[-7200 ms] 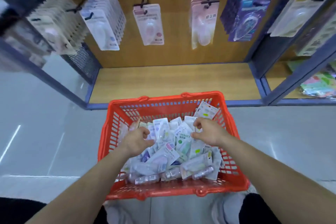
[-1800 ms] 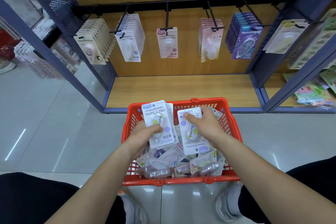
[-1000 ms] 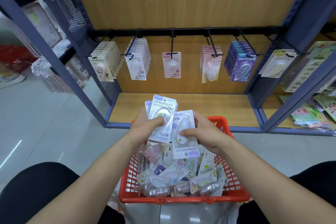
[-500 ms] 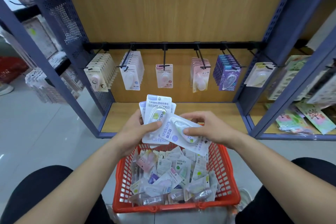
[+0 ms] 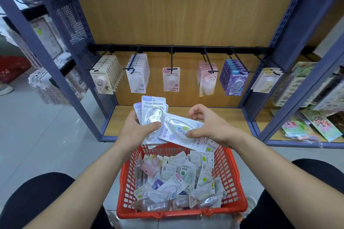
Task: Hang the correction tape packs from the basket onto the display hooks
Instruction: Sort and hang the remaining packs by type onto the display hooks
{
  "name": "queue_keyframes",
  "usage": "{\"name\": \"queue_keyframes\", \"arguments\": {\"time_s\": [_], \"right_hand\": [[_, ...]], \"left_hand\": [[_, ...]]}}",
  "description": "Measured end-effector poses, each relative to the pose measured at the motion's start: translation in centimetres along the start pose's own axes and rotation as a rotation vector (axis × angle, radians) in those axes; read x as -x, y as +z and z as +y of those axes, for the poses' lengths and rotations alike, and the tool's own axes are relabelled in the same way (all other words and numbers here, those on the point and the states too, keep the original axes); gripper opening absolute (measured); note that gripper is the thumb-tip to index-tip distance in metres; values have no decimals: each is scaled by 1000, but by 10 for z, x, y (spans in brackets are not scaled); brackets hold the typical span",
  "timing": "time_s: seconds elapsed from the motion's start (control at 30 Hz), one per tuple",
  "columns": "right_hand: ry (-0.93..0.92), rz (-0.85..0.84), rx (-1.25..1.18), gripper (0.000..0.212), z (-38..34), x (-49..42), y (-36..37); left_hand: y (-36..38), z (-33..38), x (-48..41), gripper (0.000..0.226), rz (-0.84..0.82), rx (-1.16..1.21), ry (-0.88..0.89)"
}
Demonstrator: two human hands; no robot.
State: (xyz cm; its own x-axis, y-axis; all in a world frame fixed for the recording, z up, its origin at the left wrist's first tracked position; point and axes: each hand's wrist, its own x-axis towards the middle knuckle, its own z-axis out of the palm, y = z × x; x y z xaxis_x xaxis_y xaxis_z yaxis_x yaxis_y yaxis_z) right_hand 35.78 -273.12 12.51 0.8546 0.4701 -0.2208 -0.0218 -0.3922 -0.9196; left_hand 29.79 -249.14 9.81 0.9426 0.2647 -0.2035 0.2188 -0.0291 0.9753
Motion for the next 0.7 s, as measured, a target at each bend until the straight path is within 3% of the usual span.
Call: {"name": "queue_keyframes", "arguments": {"time_s": [0.1, 0.17, 0.3, 0.43, 0.53, 0.7], "right_hand": [[-12, 131, -88, 57, -2, -8, -5], [-31, 252, -284, 57, -2, -15, -6], [-55, 424, -569, 38, -17, -26, 3], [-74, 567, -597, 24, -48, -45, 14], [-146, 568, -518, 35, -86, -59, 27], [-167, 385, -438, 52, -142, -76, 34]], "left_hand": [[-5, 4, -1, 52, -6, 10, 34], [-7, 6, 0, 53, -8, 9, 56], [-8, 12, 3, 52, -16, -6, 82], [-16, 34, 2, 44, -4, 16, 86], [-32, 62, -3, 39, -4, 0, 105], [-62, 102, -9, 33, 38, -5, 133]]}}
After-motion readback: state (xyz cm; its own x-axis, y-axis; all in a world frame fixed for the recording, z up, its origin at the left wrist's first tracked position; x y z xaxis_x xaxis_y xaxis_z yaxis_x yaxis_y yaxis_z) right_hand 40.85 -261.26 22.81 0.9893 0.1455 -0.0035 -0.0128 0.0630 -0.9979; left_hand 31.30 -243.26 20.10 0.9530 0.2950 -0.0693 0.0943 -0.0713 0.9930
